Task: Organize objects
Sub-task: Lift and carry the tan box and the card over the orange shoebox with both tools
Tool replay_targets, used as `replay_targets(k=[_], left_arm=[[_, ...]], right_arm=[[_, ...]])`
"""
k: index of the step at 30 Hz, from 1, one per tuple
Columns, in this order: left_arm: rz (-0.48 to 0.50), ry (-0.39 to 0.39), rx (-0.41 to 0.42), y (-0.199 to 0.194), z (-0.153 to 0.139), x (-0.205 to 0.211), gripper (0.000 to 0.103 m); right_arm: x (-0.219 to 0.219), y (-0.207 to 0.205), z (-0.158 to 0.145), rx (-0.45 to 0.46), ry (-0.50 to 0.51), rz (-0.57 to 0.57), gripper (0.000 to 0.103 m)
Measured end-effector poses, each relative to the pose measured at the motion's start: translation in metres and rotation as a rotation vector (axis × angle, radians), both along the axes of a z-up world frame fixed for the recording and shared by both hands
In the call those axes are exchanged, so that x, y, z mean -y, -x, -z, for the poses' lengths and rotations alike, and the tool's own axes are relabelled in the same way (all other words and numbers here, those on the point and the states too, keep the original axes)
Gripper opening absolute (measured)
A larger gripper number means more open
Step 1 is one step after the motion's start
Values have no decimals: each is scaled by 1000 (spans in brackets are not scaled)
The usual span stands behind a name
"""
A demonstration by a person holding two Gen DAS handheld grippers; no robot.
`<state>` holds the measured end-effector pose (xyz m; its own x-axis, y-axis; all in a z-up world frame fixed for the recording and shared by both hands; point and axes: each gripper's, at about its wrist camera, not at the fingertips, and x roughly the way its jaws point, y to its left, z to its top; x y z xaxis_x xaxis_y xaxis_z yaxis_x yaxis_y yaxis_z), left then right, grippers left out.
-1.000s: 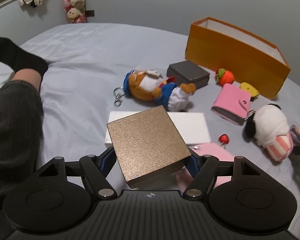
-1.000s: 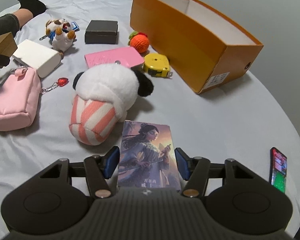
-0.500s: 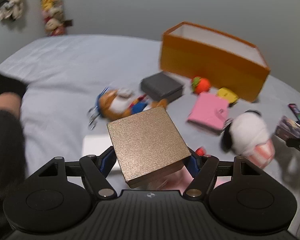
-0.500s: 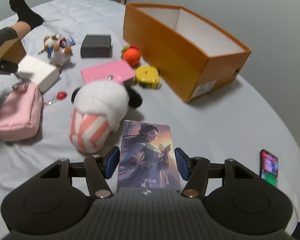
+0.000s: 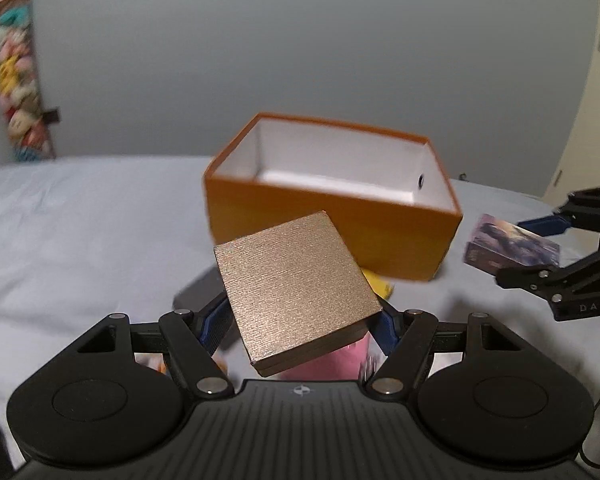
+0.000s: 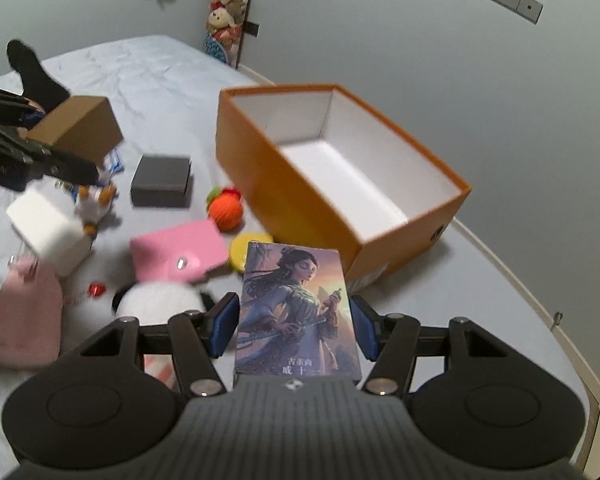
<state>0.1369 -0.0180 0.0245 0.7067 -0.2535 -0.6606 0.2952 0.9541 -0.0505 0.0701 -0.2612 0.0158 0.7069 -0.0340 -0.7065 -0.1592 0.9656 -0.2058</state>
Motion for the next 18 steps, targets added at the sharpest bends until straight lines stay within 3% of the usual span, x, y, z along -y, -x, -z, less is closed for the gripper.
replay_targets(k=[3,7,9,14,18], left_arm=[[42,-23,25,-24,-9,10,82],[89,-27,-9,-63,-18,21,82],[118,-69,10,-80,-21,30,82],[180,-46,-16,-123,-24,40,82],[199,-100,-28,-152,-20,53,82]], right_arm=[[5,-19,-12,20,-7,5,61],[13,-49,-24,35,-31,27,61],[18,-66,-29,32,-52,35,61],[33,-111,-31,7,-115,78,61],[46,-145,-28,-21,-161,126,61]])
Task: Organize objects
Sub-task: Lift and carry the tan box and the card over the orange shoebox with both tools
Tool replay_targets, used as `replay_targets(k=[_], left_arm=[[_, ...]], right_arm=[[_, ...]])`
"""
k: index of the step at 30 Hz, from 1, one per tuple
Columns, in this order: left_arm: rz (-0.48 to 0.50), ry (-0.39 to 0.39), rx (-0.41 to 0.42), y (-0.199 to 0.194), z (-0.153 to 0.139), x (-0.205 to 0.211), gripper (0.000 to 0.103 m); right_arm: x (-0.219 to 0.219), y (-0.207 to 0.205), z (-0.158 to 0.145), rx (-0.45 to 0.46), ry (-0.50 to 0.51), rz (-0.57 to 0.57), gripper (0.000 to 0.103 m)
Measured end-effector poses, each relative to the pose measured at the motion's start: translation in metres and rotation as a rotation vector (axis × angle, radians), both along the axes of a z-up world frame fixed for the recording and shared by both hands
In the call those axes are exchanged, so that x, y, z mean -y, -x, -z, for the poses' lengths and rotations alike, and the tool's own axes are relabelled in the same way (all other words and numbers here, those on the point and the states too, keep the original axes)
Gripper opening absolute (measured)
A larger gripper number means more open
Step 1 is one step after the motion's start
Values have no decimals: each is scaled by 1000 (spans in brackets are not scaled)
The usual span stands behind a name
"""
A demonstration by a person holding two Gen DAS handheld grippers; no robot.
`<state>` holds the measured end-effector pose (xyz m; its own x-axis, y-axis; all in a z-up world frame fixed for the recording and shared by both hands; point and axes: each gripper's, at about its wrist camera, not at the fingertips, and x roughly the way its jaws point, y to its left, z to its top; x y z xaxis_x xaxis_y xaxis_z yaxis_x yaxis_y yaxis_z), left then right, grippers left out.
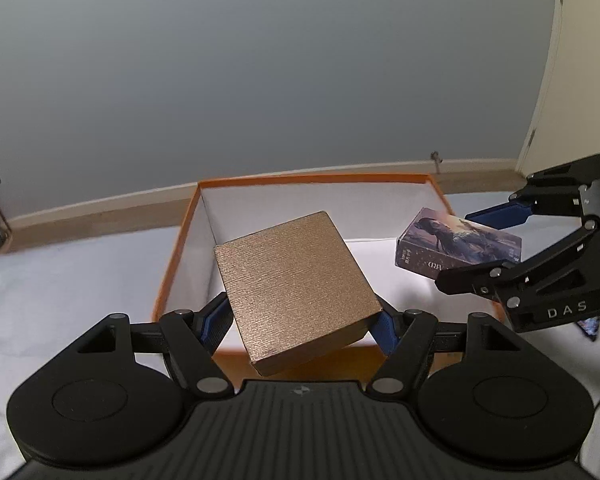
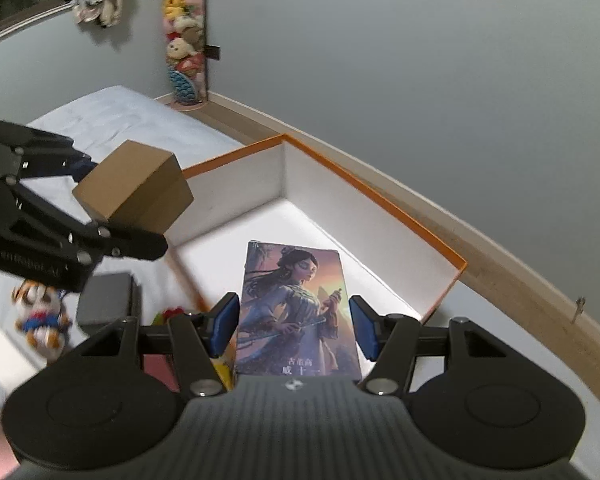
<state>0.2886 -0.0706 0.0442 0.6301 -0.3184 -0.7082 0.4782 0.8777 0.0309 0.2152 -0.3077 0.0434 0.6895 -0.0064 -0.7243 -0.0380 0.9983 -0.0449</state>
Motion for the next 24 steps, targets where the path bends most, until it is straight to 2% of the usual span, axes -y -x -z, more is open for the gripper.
replay_targets(k=[8,13,18,20,21,24], left_arm=[[49,-122,-70,-45,30,22,82],[117,-199,-86,-62,48,37,82],[122,-247,-129,-82,69,43,81],[124,-270,-151,-84,76,44,81],[124,-278,-163,-97,80,45,81],[122,-295,-195,-104,90,44,81]], right_arm=[[26,-58,26,-94,-147,134,61],[32,-82,41,-147,-228,216,61],[39,-91,57,-196,-312,284,61],[38,-96,61,-208,-327,299,61],[36,-98,64,-214,-324,304,61],[27,-105,73,-240,-291,303,61]])
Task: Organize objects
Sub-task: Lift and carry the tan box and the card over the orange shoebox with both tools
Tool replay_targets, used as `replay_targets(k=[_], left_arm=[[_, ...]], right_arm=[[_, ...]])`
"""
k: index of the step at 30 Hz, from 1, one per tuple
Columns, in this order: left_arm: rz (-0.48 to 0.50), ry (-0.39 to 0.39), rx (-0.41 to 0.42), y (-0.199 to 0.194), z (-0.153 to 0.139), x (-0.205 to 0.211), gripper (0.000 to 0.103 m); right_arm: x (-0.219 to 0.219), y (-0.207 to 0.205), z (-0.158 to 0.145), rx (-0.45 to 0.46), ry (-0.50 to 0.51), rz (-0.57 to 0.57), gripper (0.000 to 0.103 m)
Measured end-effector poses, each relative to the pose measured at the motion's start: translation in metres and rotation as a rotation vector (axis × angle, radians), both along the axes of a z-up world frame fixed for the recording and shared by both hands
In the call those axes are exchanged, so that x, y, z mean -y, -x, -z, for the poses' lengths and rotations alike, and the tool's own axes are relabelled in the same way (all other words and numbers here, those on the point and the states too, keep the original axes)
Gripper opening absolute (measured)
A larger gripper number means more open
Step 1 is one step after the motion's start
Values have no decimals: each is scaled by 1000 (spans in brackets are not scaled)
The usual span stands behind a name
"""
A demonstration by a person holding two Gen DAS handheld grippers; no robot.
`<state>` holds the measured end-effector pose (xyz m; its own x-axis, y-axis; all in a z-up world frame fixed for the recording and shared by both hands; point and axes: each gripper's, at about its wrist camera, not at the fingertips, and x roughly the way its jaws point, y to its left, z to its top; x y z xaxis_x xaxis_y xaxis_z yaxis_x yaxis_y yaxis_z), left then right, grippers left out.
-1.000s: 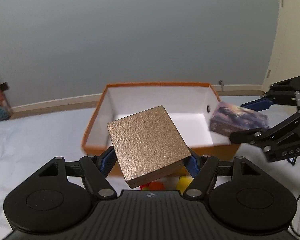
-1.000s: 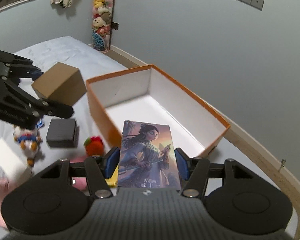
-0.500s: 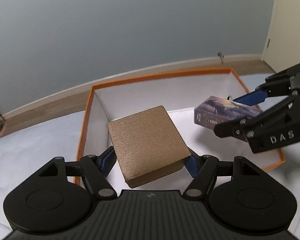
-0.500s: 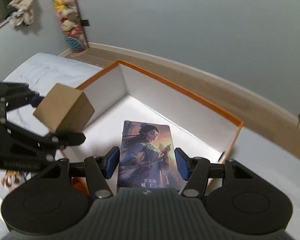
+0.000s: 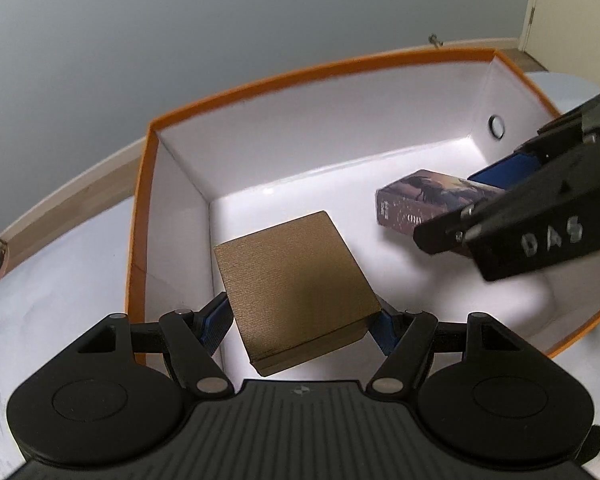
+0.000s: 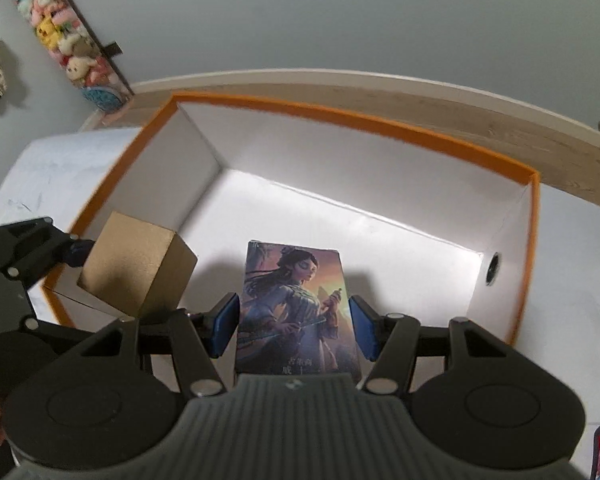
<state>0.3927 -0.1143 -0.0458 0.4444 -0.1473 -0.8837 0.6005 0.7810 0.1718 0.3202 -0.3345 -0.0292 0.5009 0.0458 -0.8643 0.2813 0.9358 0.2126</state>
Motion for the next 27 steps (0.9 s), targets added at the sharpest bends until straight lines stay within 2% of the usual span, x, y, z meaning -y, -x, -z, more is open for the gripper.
replay_targets(k=[6,11,16,21,24,27], left_arm=[[-4,-47,-38,-16,12,2,81],[30,-90,-38,-20,23,15,81],[44,-121,-30,-23,29,21,81],[47,-135,-33,-22,32,26,81],[47,-143,-38,-20,22,13,81],[49,-157,-42,-20,19,10,75]], right_arm=[[-16,-6,15,-32,-37,27,61],[-18,-10,25,-60,-102,71,61],[-19,-16,24,-65,-111,82,61],[-22,-18,23,-74,-98,76,61],[-22,-20,24,-74,-101,75,61],[-21,-21,25,-78,-111,70,62]])
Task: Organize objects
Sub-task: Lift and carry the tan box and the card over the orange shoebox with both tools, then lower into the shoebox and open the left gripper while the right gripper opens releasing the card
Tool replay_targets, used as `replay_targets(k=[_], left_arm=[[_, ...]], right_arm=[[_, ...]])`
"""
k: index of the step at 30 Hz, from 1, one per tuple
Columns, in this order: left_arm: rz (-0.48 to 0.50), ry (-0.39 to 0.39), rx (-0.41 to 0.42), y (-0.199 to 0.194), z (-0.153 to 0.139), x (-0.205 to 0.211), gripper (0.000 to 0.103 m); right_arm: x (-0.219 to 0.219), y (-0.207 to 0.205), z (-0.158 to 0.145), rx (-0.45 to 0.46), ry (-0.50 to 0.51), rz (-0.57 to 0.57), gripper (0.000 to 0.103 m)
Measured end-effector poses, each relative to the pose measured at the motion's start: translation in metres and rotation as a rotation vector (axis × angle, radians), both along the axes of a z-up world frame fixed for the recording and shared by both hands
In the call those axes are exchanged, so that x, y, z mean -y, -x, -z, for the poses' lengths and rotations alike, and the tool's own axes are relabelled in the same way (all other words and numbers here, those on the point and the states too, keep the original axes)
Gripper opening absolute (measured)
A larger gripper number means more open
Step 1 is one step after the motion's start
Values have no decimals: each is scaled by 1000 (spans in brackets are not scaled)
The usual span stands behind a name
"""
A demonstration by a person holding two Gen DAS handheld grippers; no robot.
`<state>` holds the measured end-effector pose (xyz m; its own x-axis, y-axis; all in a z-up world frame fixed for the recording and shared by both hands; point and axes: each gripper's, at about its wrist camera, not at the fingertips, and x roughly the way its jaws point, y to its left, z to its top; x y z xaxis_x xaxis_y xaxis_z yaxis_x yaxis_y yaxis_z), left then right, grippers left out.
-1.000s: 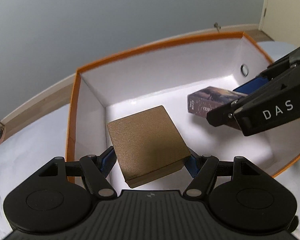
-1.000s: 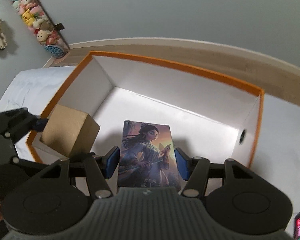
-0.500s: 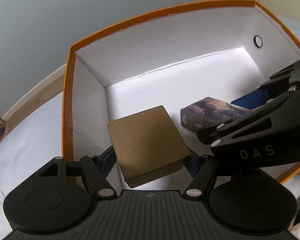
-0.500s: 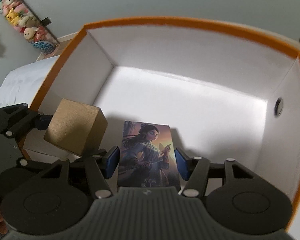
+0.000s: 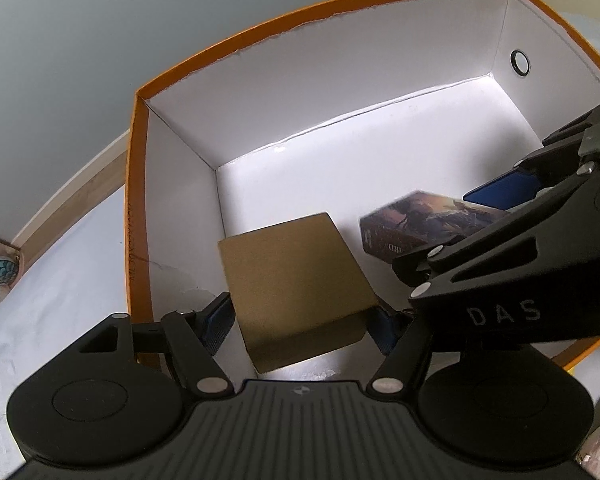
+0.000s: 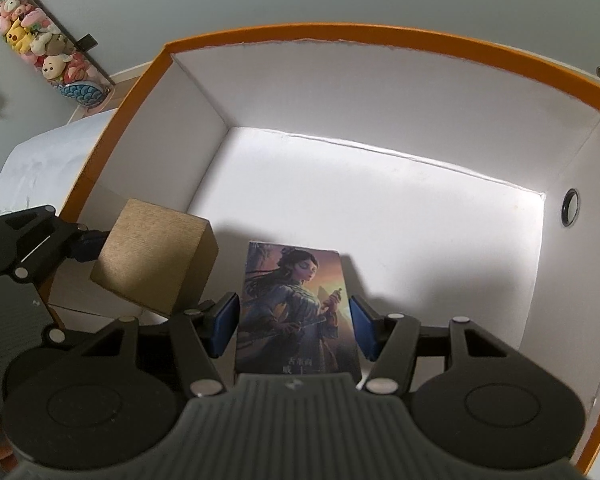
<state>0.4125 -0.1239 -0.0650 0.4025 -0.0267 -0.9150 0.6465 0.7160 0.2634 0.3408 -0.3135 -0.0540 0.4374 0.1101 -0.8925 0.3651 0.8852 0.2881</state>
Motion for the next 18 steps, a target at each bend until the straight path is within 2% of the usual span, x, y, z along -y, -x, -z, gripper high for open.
replay_targets(k=[1,3,18], left_arm=[[1,-12,12,1,-1,-1,74],[3,-44,39,1,-1,0,78],[-10,-26,56,4,-17,-6,78]], right_arm=[[1,-2,1,-1,-3,-3,62],[2,-2,1,3,-10,-4,60],[1,5,-11,22,-14,-4,60]])
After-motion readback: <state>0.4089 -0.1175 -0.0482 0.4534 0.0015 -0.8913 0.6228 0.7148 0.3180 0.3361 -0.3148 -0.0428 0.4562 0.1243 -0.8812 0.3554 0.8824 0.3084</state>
